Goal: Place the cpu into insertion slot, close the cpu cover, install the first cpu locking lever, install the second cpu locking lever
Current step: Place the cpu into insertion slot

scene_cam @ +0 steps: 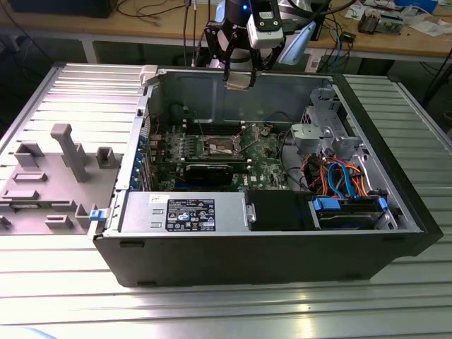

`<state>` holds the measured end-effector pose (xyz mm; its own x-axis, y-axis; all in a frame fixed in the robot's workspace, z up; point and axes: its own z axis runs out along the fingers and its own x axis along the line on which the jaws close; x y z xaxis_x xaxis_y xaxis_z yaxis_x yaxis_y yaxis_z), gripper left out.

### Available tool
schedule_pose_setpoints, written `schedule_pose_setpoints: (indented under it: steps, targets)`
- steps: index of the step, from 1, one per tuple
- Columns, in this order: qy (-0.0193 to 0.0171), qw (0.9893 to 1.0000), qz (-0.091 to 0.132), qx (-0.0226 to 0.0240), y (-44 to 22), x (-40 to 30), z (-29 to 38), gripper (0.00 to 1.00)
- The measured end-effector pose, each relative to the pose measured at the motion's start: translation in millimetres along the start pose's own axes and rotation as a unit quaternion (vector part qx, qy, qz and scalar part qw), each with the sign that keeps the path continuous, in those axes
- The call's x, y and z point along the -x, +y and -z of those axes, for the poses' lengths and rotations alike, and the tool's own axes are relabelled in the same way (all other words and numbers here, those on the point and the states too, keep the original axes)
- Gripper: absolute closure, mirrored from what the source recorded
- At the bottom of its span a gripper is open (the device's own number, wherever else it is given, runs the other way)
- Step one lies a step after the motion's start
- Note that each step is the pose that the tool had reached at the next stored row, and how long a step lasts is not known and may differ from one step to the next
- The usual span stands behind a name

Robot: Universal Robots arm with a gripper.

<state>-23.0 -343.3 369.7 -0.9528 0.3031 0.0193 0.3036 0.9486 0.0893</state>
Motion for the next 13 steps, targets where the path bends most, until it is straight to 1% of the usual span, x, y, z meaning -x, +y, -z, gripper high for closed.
schedule_pose_setpoints:
  steps: [13]
  targets:
    - [-0.0003,1.0000,-0.003,0.0001,0.0,0.0,0.0,0.46]
